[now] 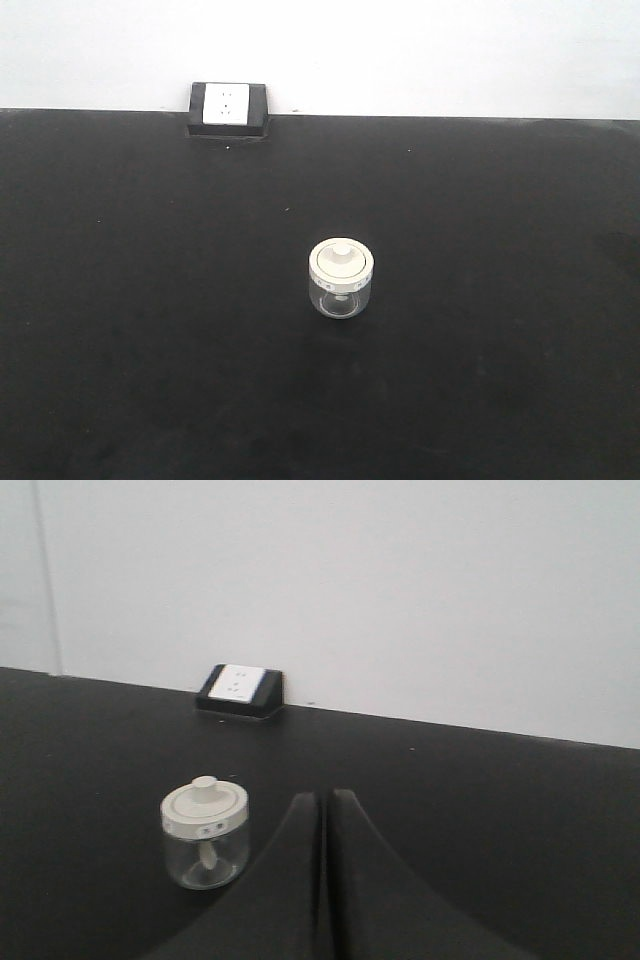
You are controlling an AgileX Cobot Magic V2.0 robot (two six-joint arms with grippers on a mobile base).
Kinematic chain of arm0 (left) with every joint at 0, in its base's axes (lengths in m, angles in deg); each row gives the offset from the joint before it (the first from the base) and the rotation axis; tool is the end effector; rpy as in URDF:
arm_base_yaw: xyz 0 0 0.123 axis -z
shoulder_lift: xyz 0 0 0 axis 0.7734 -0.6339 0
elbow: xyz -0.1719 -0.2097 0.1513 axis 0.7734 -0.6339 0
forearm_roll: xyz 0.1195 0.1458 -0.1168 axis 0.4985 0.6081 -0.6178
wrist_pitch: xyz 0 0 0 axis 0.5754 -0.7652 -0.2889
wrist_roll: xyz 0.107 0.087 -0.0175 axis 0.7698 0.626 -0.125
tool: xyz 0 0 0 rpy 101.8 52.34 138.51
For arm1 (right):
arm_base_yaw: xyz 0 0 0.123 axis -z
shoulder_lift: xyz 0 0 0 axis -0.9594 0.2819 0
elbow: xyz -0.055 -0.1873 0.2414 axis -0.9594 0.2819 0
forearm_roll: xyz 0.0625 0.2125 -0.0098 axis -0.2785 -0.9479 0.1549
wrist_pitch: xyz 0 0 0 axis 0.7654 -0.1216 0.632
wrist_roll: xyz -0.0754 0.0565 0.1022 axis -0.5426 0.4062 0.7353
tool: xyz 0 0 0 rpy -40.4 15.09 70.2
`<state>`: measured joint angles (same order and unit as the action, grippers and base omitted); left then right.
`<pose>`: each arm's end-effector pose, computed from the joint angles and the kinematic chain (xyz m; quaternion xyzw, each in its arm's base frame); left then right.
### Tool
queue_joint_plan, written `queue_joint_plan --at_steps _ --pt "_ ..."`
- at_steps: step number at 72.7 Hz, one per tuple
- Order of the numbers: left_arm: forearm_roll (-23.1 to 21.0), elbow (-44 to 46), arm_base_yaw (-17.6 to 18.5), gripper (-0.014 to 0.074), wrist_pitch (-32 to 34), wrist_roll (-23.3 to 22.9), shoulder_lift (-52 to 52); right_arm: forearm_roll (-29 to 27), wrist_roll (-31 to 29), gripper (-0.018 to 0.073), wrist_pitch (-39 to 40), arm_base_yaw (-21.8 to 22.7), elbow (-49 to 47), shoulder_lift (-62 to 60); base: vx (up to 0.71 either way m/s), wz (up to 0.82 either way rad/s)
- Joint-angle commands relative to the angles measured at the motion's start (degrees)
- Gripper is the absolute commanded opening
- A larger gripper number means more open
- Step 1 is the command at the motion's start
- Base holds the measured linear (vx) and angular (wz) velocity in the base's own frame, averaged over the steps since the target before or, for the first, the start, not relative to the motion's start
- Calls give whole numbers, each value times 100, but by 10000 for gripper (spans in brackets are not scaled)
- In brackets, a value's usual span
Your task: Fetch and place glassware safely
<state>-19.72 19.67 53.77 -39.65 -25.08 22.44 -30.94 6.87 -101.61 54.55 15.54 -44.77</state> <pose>0.0486 -0.0021 0.1917 -0.0013 0.7254 -0.0360 0.6874 0.0289 0.0027 0.2614 -0.0984 0.6875 0.1019 0.7122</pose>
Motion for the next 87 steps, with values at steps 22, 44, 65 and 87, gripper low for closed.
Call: queue_joint_plan --at_steps 22,44,65,87 --pt "-41 -175 -24 -7 449 -30 99 -1151 -1230 -8 573 2140 62 1 0 0" --pt "-41 -175 -24 -7 449 -30 99 -1023 -723 -8 1665 2285 1334 -35 0 0" --pt "-41 -175 -24 -7 449 -30 99 -685 -261 -8 2299 2269 1715 -35 0 0" --pt "-41 -175 -24 -7 449 -30 99 -680 -489 -8 2314 2269 1715 -35 0 0"
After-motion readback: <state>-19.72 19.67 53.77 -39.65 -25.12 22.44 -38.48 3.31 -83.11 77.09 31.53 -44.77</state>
